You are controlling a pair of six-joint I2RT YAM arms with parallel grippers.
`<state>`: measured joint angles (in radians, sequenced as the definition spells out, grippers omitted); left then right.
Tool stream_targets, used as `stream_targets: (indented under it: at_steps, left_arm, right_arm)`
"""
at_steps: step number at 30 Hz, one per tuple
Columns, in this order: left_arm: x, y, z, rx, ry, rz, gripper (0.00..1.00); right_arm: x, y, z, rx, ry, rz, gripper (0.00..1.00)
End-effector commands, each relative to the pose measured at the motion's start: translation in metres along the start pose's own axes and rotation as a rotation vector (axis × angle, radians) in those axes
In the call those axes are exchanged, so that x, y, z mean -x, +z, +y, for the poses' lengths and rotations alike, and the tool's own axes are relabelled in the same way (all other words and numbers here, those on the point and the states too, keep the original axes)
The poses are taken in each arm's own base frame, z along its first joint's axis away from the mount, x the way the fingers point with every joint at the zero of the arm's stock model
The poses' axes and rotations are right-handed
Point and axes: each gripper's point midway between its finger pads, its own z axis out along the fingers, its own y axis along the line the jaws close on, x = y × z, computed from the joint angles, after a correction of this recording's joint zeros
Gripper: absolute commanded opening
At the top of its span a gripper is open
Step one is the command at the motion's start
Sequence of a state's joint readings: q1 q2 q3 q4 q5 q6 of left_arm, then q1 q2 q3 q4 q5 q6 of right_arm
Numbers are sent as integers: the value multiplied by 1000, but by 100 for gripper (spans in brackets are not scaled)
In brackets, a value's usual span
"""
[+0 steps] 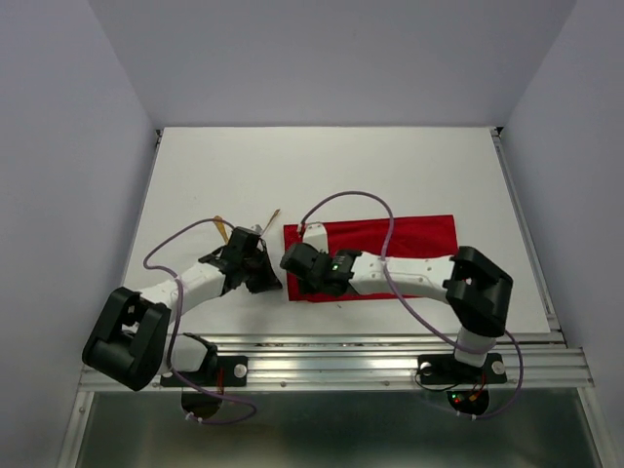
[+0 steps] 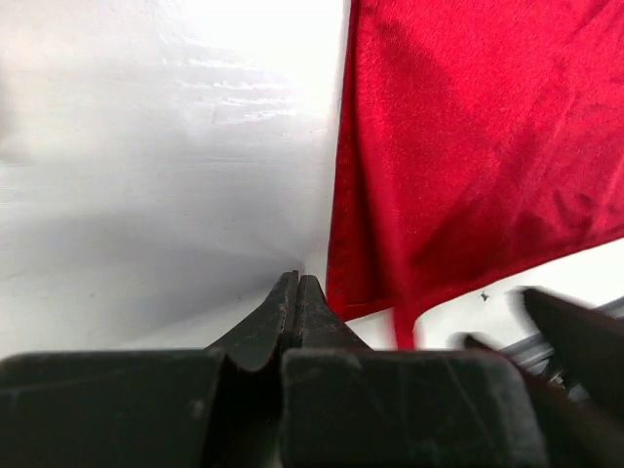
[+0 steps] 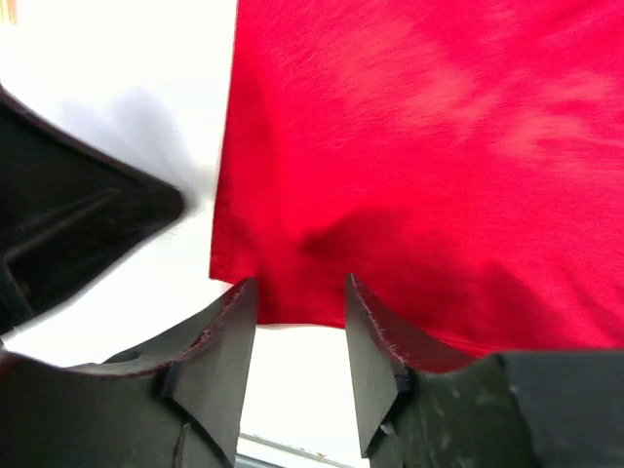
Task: Fold the napkin into a case and place the utensils inside
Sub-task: Smooth out the rectangle-folded napkin at the center of the board.
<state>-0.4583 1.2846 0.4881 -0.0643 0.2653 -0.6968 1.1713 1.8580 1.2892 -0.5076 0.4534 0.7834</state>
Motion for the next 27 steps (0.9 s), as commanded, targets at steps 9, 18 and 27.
stream_targets:
  at_steps: [9, 18, 27]
  left_arm:
    - [60, -26, -57, 14, 123, -151, 0]
    - [52, 13, -86, -5, 152, -70, 0]
    - [91, 37, -107, 31, 221, -101, 0]
  right_arm:
    - [81, -40, -206, -183, 419, -167, 44]
    - [109, -33, -340, -302, 633, -157, 22]
    - [111, 4, -401, -380, 681, -92, 18]
